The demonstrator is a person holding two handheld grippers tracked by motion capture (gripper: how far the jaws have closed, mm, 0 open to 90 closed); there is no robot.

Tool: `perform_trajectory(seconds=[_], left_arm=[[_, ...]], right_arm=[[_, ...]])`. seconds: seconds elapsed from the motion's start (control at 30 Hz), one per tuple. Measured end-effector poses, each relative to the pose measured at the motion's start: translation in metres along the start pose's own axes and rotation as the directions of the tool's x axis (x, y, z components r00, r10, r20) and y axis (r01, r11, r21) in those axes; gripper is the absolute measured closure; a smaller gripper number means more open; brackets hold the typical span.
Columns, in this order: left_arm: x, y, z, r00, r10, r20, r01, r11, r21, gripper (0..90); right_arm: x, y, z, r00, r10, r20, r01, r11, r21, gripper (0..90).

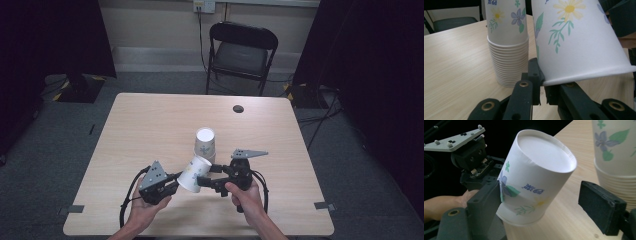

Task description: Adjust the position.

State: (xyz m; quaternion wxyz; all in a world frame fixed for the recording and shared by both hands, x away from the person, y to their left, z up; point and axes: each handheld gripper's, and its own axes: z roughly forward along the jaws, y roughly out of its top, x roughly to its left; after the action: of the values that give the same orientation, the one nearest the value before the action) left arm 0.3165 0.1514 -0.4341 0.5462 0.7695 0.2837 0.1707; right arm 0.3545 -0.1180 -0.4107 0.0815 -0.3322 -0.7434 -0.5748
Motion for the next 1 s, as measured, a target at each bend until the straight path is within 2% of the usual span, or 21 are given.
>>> perform_trajectory(seconds=[0.2, 0.33, 0.5, 0.63, 0.7, 0.8, 0.83, 0.87, 0.93, 0.97, 1.0], left_arm=[[0.006, -0.002, 0.0, 0.9994, -0.029, 0.015, 0.029, 0.9994, 0.018, 85.0], [0.008, -0.004, 0.002, 0.9982, -0.054, 0.028, 0.053, 0.9979, 0.037, 85.0], [0.011, -0.006, 0.006, 0.9961, -0.066, 0.059, 0.062, 0.9955, 0.071, 84.9], [0.011, -0.008, 0.011, 0.9941, -0.06, 0.09, 0.05, 0.9926, 0.111, 84.9], [0.011, -0.009, 0.013, 0.9941, -0.058, 0.092, 0.045, 0.9903, 0.131, 85.0], [0.01, -0.01, 0.016, 0.9924, -0.063, 0.106, 0.044, 0.9846, 0.169, 85.0], [0.011, -0.011, 0.018, 0.9907, -0.063, 0.121, 0.039, 0.9805, 0.193, 84.9], [0.01, -0.012, 0.019, 0.9913, -0.061, 0.116, 0.036, 0.9781, 0.205, 84.9], [0.008, -0.012, 0.021, 0.989, -0.064, 0.133, 0.033, 0.9745, 0.222, 84.9], [0.008, -0.012, 0.022, 0.9884, -0.062, 0.139, 0.029, 0.9743, 0.223, 84.9], [0.007, -0.011, 0.023, 0.9874, -0.063, 0.146, 0.028, 0.9728, 0.23, 84.9]], right_arm=[[0.0, 0.002, -0.011, 0.9954, -0.07, 0.066, 0.07, 0.998, 0.003, 20.4], [0.0, 0.001, -0.017, 0.9936, -0.085, 0.075, 0.085, 0.996, 0.002, 20.1], [0.005, 0.001, -0.023, 0.9822, -0.155, 0.106, 0.154, 0.988, 0.018, 20.4], [0.011, 0.003, -0.027, 0.9699, -0.222, 0.099, 0.223, 0.975, 0.006, 24.1], [0.015, 0.005, -0.027, 0.9574, -0.268, 0.109, 0.267, 0.963, 0.022, 26.4], [0.022, 0.007, -0.024, 0.9429, -0.314, 0.11, 0.312, 0.949, 0.038, 28.6], [0.024, 0.008, -0.022, 0.9385, -0.328, 0.107, 0.326, 0.945, 0.042, 29.3], [0.025, 0.009, -0.021, 0.9348, -0.338, 0.11, 0.336, 0.941, 0.038, 30.7], [0.025, 0.01, -0.019, 0.9362, -0.34, 0.089, 0.34, 0.94, 0.018, 31.9], [0.026, 0.011, -0.017, 0.9327, -0.351, 0.082, 0.35, 0.936, 0.029, 33.3], [0.028, 0.011, -0.014, 0.9243, -0.373, 0.083, 0.37, 0.928, 0.046, 34.1]])
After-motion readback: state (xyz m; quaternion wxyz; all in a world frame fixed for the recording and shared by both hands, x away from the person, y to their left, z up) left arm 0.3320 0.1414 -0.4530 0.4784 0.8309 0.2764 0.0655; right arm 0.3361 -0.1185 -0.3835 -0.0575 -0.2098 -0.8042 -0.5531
